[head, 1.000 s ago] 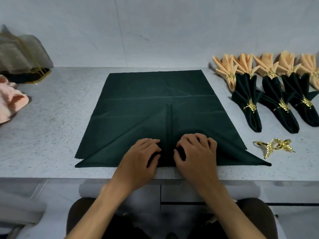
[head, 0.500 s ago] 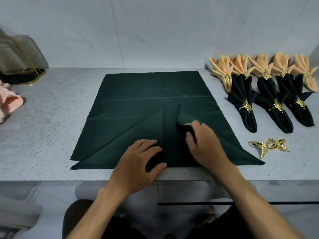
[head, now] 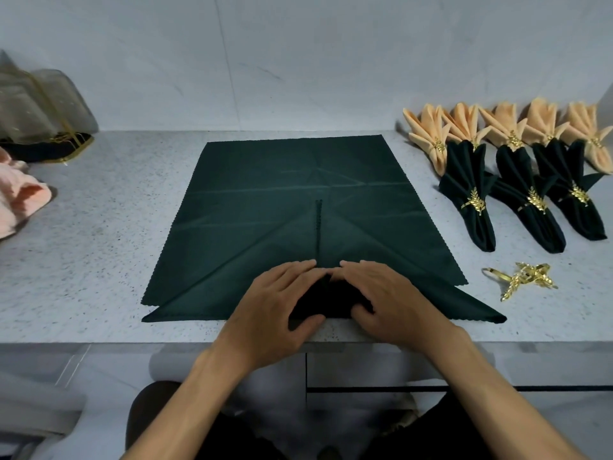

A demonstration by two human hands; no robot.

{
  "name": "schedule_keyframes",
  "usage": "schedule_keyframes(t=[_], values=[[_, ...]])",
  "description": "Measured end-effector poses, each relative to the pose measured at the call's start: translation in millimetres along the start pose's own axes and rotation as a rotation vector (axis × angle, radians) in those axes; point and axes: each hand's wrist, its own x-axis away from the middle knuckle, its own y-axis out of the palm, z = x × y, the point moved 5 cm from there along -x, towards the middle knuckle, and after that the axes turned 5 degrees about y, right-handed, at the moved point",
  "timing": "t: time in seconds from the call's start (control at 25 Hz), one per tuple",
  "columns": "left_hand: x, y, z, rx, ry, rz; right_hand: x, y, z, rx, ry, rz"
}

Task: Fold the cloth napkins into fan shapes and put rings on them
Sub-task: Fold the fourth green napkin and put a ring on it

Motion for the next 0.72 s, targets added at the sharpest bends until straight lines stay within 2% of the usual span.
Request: schedule_keyframes(t=[0.12, 0.24, 0.4, 0.52, 0.72], values=[[-6.8, 6.2, 7.1, -0.021, 0.03, -0.033, 4.4, -11.1, 13.0, 0.052, 0.086, -0.007], [-6.7, 10.6, 9.1, -0.017, -0.044, 0.01, 26.9, -25.4, 42.7, 0.214, 0.288, -0.024], [-7.8, 14.5, 17.4, -0.033, -0.065, 0.066, 58.9, -40.0, 76.2, 0.2, 0.46, -0.014], [-4.3, 12.6, 15.4, -0.046, -0.066, 0.092, 56.0, -39.2, 74.7, 0.142, 0.439, -0.044], [5.8, 4.0, -3.0, -0.036, -0.139, 0.13, 24.6, -32.7, 65.5, 0.082, 0.365, -0.186]])
